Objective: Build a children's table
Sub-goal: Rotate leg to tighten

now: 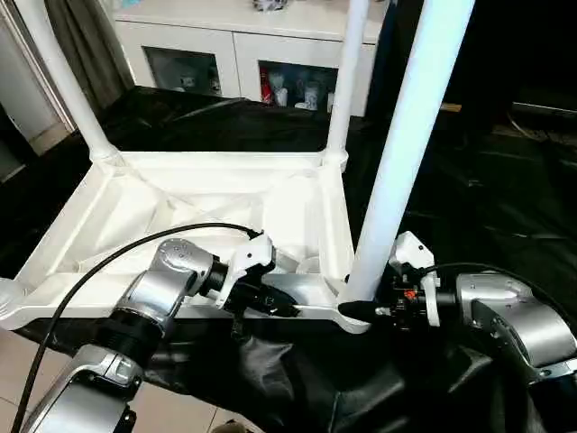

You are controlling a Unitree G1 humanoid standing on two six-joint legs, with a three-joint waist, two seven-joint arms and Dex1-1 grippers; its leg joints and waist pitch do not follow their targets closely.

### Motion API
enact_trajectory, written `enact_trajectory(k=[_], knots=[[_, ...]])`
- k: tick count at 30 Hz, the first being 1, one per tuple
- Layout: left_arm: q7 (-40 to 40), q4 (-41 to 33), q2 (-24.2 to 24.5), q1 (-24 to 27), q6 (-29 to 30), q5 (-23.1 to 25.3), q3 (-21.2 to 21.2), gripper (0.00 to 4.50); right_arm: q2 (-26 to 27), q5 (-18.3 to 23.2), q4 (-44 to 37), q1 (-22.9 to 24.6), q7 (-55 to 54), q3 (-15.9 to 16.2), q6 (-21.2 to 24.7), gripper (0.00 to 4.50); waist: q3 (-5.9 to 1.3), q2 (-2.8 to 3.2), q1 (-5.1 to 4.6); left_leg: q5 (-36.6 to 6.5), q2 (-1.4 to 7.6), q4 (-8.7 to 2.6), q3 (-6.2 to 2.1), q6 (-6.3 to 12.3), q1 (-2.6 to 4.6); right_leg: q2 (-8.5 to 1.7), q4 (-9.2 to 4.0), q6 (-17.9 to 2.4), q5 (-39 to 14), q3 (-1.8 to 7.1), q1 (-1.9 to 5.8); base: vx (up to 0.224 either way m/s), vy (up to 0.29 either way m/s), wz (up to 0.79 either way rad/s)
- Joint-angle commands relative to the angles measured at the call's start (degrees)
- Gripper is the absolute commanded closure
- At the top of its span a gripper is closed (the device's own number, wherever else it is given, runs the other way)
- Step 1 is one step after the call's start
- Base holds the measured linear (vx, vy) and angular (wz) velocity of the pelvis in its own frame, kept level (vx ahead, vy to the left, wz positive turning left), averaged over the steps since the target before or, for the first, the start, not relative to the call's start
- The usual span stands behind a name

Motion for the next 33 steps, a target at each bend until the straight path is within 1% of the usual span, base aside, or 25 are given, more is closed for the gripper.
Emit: enact_trajectory(k=[1,3,4,5,6,7,8,9,10,11,12,13,14,15,17,18,19,20,21,22,25,28,30,32,33], knots=[[1.1,-0.8,-2.4,-0.3,-0.4,-1.2,-0.4,4.50,1.1,0.2,0.4,-0.4,-0.8,1.1,1.0,2.04,-3.29,-1.32,0.07,-8.4,2.36,-3.13,-0.48,4.09,0.20,-3.59,-4.10,-12.8,-7.6,2.58,2.68,0.000,0.000,0.00],[5.2,1.0,-3.6,-1.3,-1.4,-0.2,0.4,4.50,3.1,-0.9,2.8,-1.0,-4.6,0.2,0.8,2.08,-3.22,-1.45,0.05,-9.5,2.36,-3.27,-0.55,3.44,0.25,-3.71,-4.34,-12.2,-9.9,2.57,2.66,0.000,0.000,0.00],[7.3,1.9,-4.1,-1.8,-1.9,0.3,0.8,4.50,4.2,-1.4,4.1,-1.3,-6.7,-0.5,0.5,2.12,-3.02,-1.42,-0.03,-10.6,2.27,-3.42,-0.53,2.92,0.30,-3.67,-4.64,-11.8,-12.3,2.54,2.44,0.000,0.000,0.00],[7.4,1.9,-4.2,-1.8,-1.9,0.4,0.8,4.50,4.3,-1.4,4.2,-1.3,-6.8,-0.6,0.5,2.12,-2.96,-1.40,-0.10,-11.2,2.16,-3.45,-0.52,2.47,0.28,-3.72,-4.82,-11.4,-13.8,2.55,2.43,0.000,0.000,0.00],[11.7,3.8,-5.3,-3.1,-2.4,1.5,1.5,4.50,6.7,-1.8,6.7,-2.0,-11.4,-2.4,0.7,2.21,-3.08,-1.47,-0.02,-11.5,2.23,-3.57,-0.69,1.87,0.35,-3.89,-4.92,-10.6,-15.3,2.57,2.65,0.000,0.000,0.00],[12.2,4.2,-5.4,-3.3,-2.4,1.6,1.6,4.50,7.1,-1.9,7.0,-2.1,-12.2,-2.7,0.7,2.25,-3.06,-1.32,-0.19,-11.8,2.20,-3.65,-0.74,1.45,0.35,-3.75,-4.98,-10.3,-15.4,2.55,2.47,0.000,0.000,0.00],[17.2,6.6,-6.8,-4.9,-2.4,2.9,2.3,4.50,10.1,-2.0,9.3,-2.8,-18.0,-4.9,0.9,2.29,-3.14,-0.80,-0.23,-11.8,2.14,-3.62,-0.80,1.04,0.36,-3.73,-4.86,-10.3,-15.0,2.55,2.43,0.000,0.000,0.00],[20.4,8.4,-7.8,-6.0,-2.4,3.6,2.6,4.50,11.9,-2.2,10.4,-3.1,-21.8,-6.3,1.2,2.31,-3.26,-1.18,-0.51,-11.9,2.04,-3.67,-0.81,0.47,0.42,-3.64,-4.92,-10.4,-14.0,2.48,2.47,0.000,0.000,0.00],[22.8,9.8,-8.7,-6.9,-2.3,4.2,2.7,4.50,13.3,-2.5,11.1,-3.2,-24.9,-7.3,1.3,2.33,-3.40,-0.54,-0.48,-11.9,2.12,-3.62,-0.89,-0.13,0.65,-3.67,-4.71,-10.7,-12.7,2.54,2.36,0.000,0.000,0.00],[26.6,11.7,-9.9,-8.0,-2.3,4.8,3.0,4.50,14.9,-2.9,11.5,-3.2,-28.4,-8.3,1.7,2.34,-3.33,-0.19,-0.72,-12.2,2.10,-3.62,-0.88,-0.33,0.64,-3.52,-4.81,-10.8,-11.7,2.58,2.34,0.000,0.000,0.00],[29.9,13.6,-11.2,-9.0,-2.4,5.3,3.5,4.50,16.5,-3.4,11.8,-3.0,-31.6,-9.3,2.1,2.37,-3.55,-0.08,-0.83,-12.4,2.04,-3.51,-0.92,-0.80,0.81,-3.37,-4.52,-11.3,-9.2,2.57,2.40,0.000,0.000,0.00],[32.9,15.3,-12.6,-10.0,-2.5,5.6,3.8,4.50,18.3,-4.1,11.9,-2.7,-35.3,-10.3,1.9,2.37,-3.49,-0.18,-1.18,-12.0,1.92,-3.49,-0.78,-0.81,0.66,-3.16,-4.58,-11.5,-6.7,2.60,2.46,0.000,0.000,0.00],[34.7,16.4,-13.5,-10.6,-2.6,5.8,4.0,4.50,19.4,-4.6,12.0,-2.5,-37.7,-11.0,1.8,2.38,-3.71,-0.25,-1.11,-11.6,1.90,-3.42,-0.91,-0.90,0.71,-3.24,-4.34,-11.8,-5.4,2.53,2.66,0.000,0.000,0.00],[36.6,17.7,-14.6,-11.3,-3.2,6.0,4.1,4.50,21.2,-5.2,11.9,-2.1,-41.5,-12.0,2.3,2.39,-3.66,0.10,-1.26,-10.8,1.84,-3.33,-0.86,-0.58,0.64,-3.22,-4.28,-12.1,-3.8,2.58,2.70,0.000,0.000,0.00],[38.7,19.5,-16.1,-12.3,-4.2,6.2,4.2,4.50,23.4,-6.0,11.8,-1.6,-45.9,-13.2,2.6,2.42,-3.73,-0.11,-1.19,-10.9,1.67,-3.32,-0.82,-0.10,0.62,-3.28,-4.46,-11.7,-4.1,2.50,2.87,0.000,0.000,0.00],[40.1,21.8,-17.6,-13.5,-6.0,6.7,3.9,4.50,25.7,-6.7,10.7,-0.5,-48.5,-13.2,1.7,2.43,-3.65,-0.15,-1.28,-11.1,1.66,-3.36,-0.79,0.14,0.58,-3.27,-4.66,-11.5,-4.9,2.52,2.84,0.000,0.000,0.00],[40.3,22.7,-18.3,-14.2,-7.1,6.9,3.8,4.50,26.6,-7.0,9.6,0.2,-48.7,-12.4,1.2,2.43,-3.55,0.17,-1.15,-12.5,1.74,-3.46,-0.75,0.03,0.79,-3.36,-4.96,-10.8,-7.3,2.57,2.62,0.000,0.000,0.00],[40.3,22.7,-18.3,-14.2,-7.1,6.9,3.8,4.50,26.6,-7.0,9.6,0.2,-48.7,-12.4,1.2,2.43,-3.46,0.05,-1.19,-13.4,1.73,-3.56,-0.73,0.07,0.92,-3.33,-5.25,-10.3,-8.8,2.62,2.51,0.000,0.000,0.00],[39.9,24.1,-18.8,-15.1,-8.5,6.8,3.6,4.50,27.1,-7.7,8.7,0.4,-49.0,-11.4,0.7,2.43,-3.40,0.18,-1.13,-14.8,1.79,-3.71,-0.83,-0.07,1.01,-3.38,-5.36,-9.8,-10.9,2.65,2.54,0.000,0.000,0.00],[39.9,24.1,-18.8,-15.1,-8.5,6.8,3.6,4.50,27.1,-7.7,8.7,0.4,-49.0,-11.4,0.7,2.43,-3.41,0.26,-1.09,-15.8,1.90,-3.82,-0.85,-0.24,1.16,-3.39,-5.53,-9.3,-12.1,2.71,2.42,0.000,0.000,0.00],[37.8,24.9,-18.1,-15.0,-11.0,7.7,2.6,4.50,26.7,-8.1,8.6,-0.8,-49.5,-12.1,-0.2,2.43,-3.53,0.57,-1.09,-15.5,1.94,-3.97,-1.13,-0.42,0.75,-3.37,-5.20,-9.2,-10.0,2.67,2.71,0.000,0.000,0.00],[35.2,24.3,-17.4,-14.3,-12.4,7.6,2.2,4.50,25.5,-8.2,7.8,-0.6,-46.9,-10.8,-1.0,2.43,-3.51,0.38,-1.01,-15.6,1.87,-3.93,-1.07,-0.03,0.60,-3.57,-5.25,-9.1,-10.4,2.67,2.81,0.000,0.000,0.00],[32.1,24.1,-16.8,-13.8,-14.2,7.3,2.1,4.50,24.4,-7.7,6.3,0.1,-43.5,-9.7,-0.7,1.90,-3.50,0.07,-0.81,-14.0,1.93,-3.89,-1.03,0.67,0.39,-3.59,-5.13,-9.2,-9.4,2.69,2.83,0.000,0.000,0.00],[30.6,23.5,-16.4,-13.4,-14.7,7.0,2.1,4.50,23.3,-7.6,5.5,0.4,-41.5,-8.7,-0.3,1.77,-3.45,0.15,-0.65,-13.0,1.88,-3.78,-1.06,1.36,0.19,-3.64,-5.00,-9.3,-8.1,2.65,3.01,0.000,0.000,0.00],[29.0,22.8,-15.9,-12.8,-15.2,6.6,2.2,4.50,20.6,-8.2,3.9,1.0,-38.1,-6.3,0.4,1.77,-3.40,0.25,-0.63,-12.8,1.92,-3.82,-1.12,1.49,0.18,-3.62,-4.96,-9.3,-7.9,2.63,2.99,0.000,0.000,0.00]])
